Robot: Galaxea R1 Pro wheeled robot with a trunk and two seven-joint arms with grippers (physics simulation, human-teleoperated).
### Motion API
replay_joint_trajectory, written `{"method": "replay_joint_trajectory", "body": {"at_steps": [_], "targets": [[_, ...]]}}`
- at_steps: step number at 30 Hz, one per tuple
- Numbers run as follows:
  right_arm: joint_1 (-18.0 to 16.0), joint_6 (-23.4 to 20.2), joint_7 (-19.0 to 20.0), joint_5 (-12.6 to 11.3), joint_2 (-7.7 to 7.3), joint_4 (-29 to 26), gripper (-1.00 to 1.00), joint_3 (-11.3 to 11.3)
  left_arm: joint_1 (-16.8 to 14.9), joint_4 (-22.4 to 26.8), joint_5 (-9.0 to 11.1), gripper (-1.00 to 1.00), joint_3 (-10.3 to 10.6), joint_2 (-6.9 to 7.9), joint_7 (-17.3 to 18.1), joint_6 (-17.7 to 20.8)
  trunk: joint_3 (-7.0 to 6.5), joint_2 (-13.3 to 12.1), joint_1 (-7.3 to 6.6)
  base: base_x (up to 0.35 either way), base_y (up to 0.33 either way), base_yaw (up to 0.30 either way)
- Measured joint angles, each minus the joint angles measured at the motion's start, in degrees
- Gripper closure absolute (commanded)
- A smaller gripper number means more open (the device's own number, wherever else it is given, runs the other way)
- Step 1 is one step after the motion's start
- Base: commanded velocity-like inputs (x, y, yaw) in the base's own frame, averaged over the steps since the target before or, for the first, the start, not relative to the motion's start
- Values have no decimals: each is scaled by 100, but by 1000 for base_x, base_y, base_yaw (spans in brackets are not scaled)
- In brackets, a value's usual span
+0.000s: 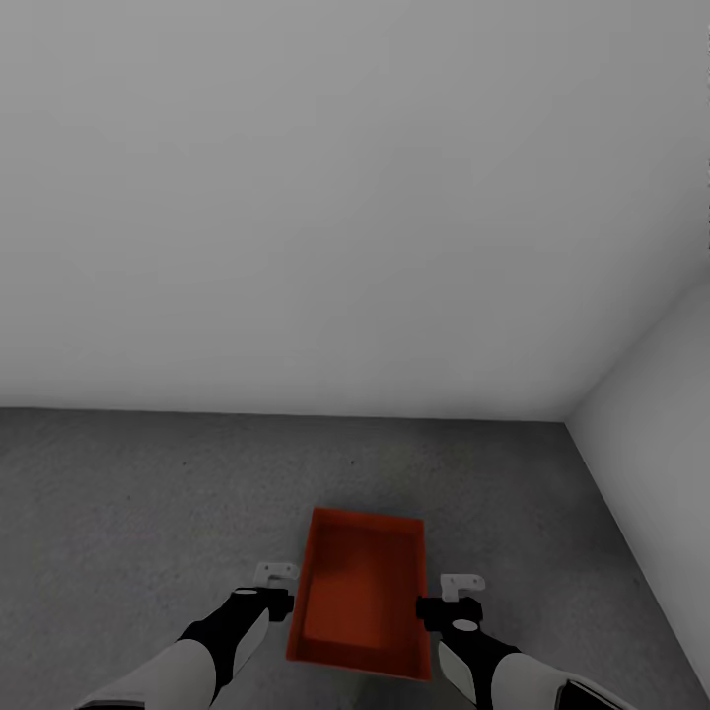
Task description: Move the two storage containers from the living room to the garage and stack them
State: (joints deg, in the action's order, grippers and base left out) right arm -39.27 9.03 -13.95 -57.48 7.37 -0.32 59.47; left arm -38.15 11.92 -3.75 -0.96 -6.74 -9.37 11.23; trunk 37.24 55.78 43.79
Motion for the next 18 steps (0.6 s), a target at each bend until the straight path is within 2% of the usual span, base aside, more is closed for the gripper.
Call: {"method": "replay_joint_trajectory", "body": {"at_steps": [18], "targets": [[0,0,0,0,0,0,-100,-1,0,0,1,-100,-5,0,0,0,-159,0,0,-5,0,0]]}}
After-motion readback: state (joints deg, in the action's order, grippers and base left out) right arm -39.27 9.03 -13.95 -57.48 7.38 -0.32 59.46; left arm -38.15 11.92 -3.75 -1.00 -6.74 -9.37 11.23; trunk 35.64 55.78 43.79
